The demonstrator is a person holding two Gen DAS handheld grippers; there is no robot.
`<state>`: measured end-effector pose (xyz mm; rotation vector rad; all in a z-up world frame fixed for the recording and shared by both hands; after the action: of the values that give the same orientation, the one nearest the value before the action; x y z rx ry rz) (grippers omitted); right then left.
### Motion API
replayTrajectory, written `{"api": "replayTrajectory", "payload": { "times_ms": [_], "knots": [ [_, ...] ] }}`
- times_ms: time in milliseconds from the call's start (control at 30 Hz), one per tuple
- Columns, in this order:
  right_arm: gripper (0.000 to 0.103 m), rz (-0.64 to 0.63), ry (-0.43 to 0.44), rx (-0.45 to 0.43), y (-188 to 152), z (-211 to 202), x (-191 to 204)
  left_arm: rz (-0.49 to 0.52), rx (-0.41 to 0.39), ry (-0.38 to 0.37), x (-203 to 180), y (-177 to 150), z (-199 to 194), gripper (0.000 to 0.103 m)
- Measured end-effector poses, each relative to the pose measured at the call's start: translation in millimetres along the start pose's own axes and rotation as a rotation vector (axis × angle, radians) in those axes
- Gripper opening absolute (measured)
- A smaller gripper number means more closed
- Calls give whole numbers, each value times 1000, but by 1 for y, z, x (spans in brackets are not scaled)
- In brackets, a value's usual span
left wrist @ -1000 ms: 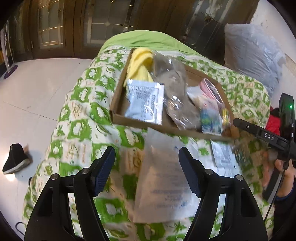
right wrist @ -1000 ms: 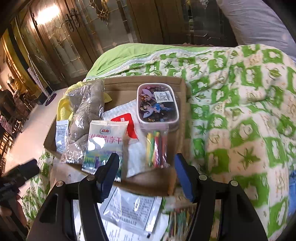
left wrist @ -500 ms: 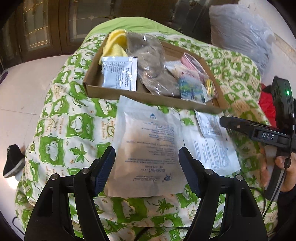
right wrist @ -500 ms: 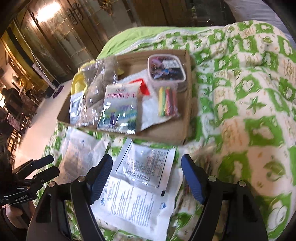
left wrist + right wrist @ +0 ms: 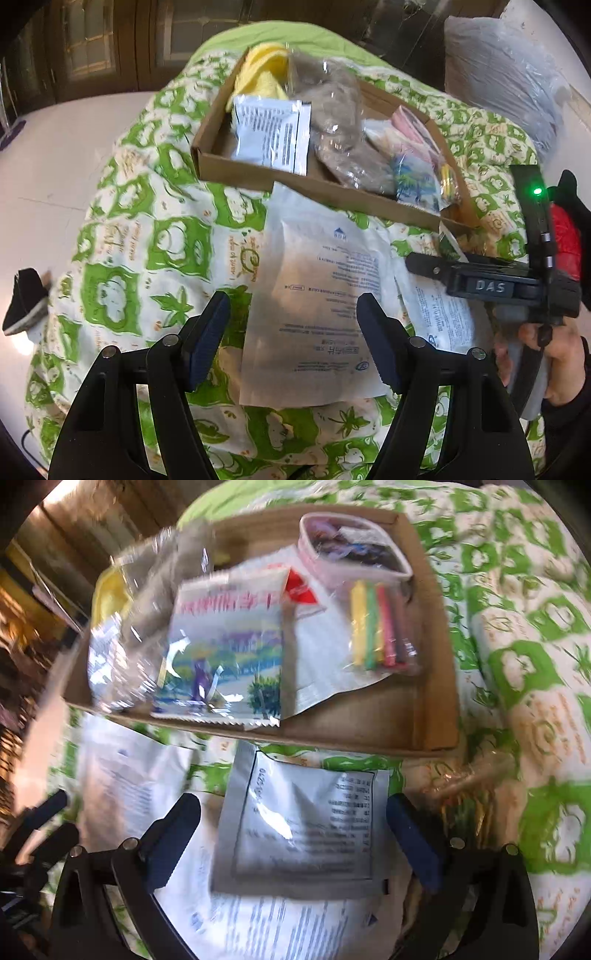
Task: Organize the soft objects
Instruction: 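Grasp the large white packet with left gripper while right grasps a grey-white sachet, then lift the large white packet with left gripper while right lifts the grey-white sachet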
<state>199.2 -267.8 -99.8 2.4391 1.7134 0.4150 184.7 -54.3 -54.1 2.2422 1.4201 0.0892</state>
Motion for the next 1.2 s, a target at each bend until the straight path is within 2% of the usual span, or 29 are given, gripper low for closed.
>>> {"api": "replayTrajectory", "payload": {
  "times_ms": [67,133,233,333,433,500,533,567,633,700,800,867,1033,1133,1200],
  "knots": [
    [97,6,0,-4,0,-2,-1,-1,27,-6,1,-1,9,72],
    [79,30,-12,-13,-1,-8,-11,1,41,2,2,1,16,72],
    [72,66,19,-14,-1,-16,-26,-5,40,-15,6,3,21,72],
    [70,56,17,-22,-2,-20,-29,-16,41,-66,4,4,25,83],
    [70,31,-3,-29,-2,-21,-33,20,47,-61,-6,2,27,83],
    [70,23,-8,-34,-4,-20,-29,44,42,-77,-20,-1,24,74],
    [70,22,-7,-36,-4,-17,-26,61,45,-77,-29,-3,23,53],
    [70,23,-3,-37,-3,-17,-29,86,50,-73,-40,-6,22,45],
    [70,27,3,-38,-5,-20,-29,144,34,-50,-59,-8,20,38],
    [70,27,4,-41,-5,-19,-27,172,23,-53,-71,-8,18,36],
    [70,24,2,-44,-3,-22,-31,161,26,-91,-75,-7,20,36],
    [70,22,-5,-47,-4,-23,-31,105,36,-118,-67,-4,28,36],
    [70,10,-19,-53,-7,-20,-25,-111,51,-257,-39,6,53,41],
    [70,4,-23,-53,-7,-19,-23,-125,34,-260,-37,9,52,39],
    [68,4,-17,-55,-7,-21,-22,-84,37,-226,-40,9,51,28]
  ]
}}
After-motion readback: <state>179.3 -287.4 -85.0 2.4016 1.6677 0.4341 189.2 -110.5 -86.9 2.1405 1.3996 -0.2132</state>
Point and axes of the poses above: each gripper's, at about its wrist camera, not at the fingertips, and z roughly the way its jaws point, x to its left, y to its top, the point moved 4 cm from there along z, roughly the way its jaws point, and after that the axes turned 7 degrees about z, right-handed, at the moved point
